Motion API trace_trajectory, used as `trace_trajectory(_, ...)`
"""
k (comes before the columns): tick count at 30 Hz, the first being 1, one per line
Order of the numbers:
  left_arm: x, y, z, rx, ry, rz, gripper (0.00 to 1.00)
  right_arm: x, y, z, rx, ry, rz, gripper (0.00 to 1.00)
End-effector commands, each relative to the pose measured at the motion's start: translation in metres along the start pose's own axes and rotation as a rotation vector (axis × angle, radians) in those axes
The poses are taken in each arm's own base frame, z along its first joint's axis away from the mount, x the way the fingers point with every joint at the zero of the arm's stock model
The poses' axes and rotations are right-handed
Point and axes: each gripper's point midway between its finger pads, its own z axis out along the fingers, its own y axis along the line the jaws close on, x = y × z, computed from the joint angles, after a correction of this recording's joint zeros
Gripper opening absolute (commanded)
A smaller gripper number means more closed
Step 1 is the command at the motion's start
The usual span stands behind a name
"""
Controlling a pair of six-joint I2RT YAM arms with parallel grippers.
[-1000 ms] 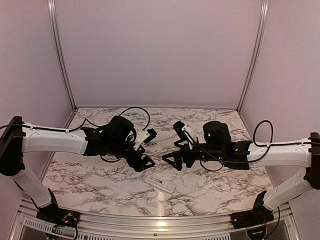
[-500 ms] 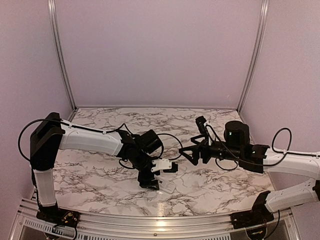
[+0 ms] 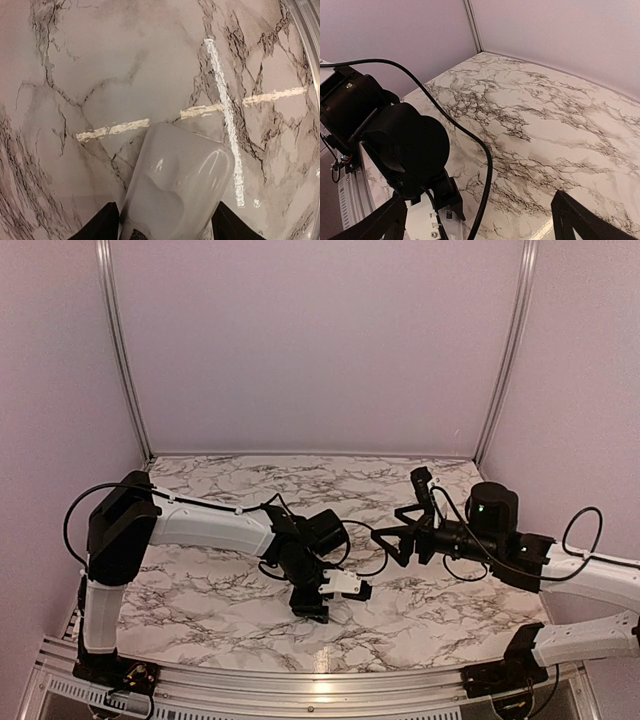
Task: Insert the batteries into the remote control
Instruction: Pick up the remote control from the center of the board.
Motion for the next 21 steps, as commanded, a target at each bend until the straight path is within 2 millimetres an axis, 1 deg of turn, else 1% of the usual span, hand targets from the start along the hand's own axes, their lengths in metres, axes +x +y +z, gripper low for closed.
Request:
trace_trajectory(1, 0.036, -0.023, 0.021, 0.082, 0.161, 0.018, 0.62, 0.005, -0.007, -0.005, 0.031, 0.013, 0.014, 0.99)
trace_trajectory(4, 0.04, -0.021, 0.019, 0.066, 0.182, 0.027, 0.63, 0.007, -0.007, -0.005, 0.03, 0.015, 0.018, 0.99)
trace_trajectory(9, 0.036, -0.015, 0.012, 0.04, 0.179, 0.038, 0.63, 0.008, -0.006, -0.006, 0.029, 0.016, 0.018, 0.99)
trace_trajectory(11, 0.037, -0.011, 0.01, 0.022, 0.185, 0.037, 0.6, 0.009, -0.007, -0.006, 0.03, 0.02, 0.017, 0.99)
trace_trajectory(14, 0.037, -0.006, 0.006, 0.011, 0.178, 0.018, 0.48, 0.01, -0.007, -0.005, 0.031, 0.022, 0.016, 0.99)
trace_trajectory(16, 0.03, -0.004, 0.002, 0.003, 0.151, 0.009, 0.4, 0.011, -0.008, -0.005, 0.032, 0.025, 0.016, 0.99)
trace_trajectory(18, 0.017, -0.003, -0.005, -0.003, 0.093, 0.001, 0.37, 0.011, -0.007, -0.005, 0.028, 0.021, 0.013, 0.99)
trace_trajectory(19, 0.01, -0.002, -0.011, -0.005, 0.053, -0.002, 0.35, 0.01, -0.006, -0.005, 0.023, 0.013, 0.01, 0.99)
trace_trajectory(21, -0.009, 0.001, -0.03, -0.021, -0.048, -0.015, 0.32, 0.006, -0.004, -0.007, 0.013, -0.004, 0.005, 0.99)
